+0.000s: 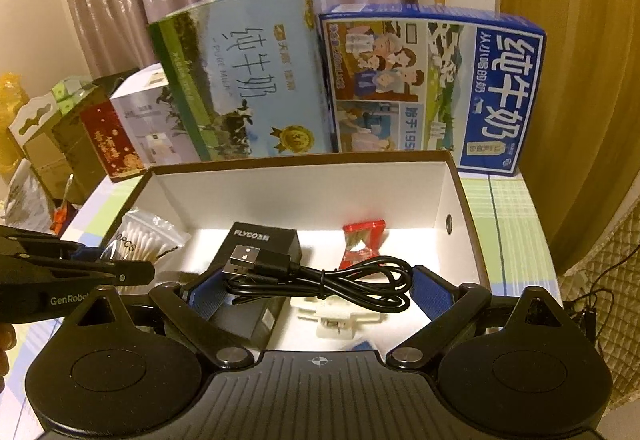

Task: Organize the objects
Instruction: 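Carry the swab bag with the left tool while the right tool carries the cable over the box, then lower the swab bag and cable into the box and open both tools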

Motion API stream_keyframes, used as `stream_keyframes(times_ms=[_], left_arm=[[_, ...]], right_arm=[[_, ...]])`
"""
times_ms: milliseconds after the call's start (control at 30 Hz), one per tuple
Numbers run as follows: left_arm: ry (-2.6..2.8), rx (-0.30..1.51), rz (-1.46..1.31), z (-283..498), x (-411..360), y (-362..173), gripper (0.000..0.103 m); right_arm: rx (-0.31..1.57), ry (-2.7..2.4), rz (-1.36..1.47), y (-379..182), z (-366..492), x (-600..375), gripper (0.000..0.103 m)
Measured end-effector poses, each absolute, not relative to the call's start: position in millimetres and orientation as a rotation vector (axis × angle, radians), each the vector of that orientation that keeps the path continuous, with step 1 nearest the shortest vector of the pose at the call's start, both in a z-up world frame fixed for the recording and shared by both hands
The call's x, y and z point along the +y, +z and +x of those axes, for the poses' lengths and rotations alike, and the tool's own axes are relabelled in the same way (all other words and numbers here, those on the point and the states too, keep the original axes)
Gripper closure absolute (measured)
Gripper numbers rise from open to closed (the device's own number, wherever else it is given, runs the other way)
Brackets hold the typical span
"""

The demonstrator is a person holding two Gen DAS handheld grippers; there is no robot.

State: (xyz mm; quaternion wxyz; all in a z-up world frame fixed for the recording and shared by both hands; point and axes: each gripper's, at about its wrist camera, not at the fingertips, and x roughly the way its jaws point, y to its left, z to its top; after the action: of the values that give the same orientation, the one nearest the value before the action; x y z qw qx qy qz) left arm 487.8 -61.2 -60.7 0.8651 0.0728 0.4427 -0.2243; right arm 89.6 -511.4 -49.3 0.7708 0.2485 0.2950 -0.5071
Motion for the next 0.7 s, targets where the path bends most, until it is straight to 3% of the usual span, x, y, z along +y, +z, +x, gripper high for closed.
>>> stream_keyframes(times_ms=[700], left_arm=[[-0.434, 0.992, 0.146, 549, -77, -99, 0.082]], right_arm=[[0.702, -1.119, 0.566, -83, 98, -568, 0.010]])
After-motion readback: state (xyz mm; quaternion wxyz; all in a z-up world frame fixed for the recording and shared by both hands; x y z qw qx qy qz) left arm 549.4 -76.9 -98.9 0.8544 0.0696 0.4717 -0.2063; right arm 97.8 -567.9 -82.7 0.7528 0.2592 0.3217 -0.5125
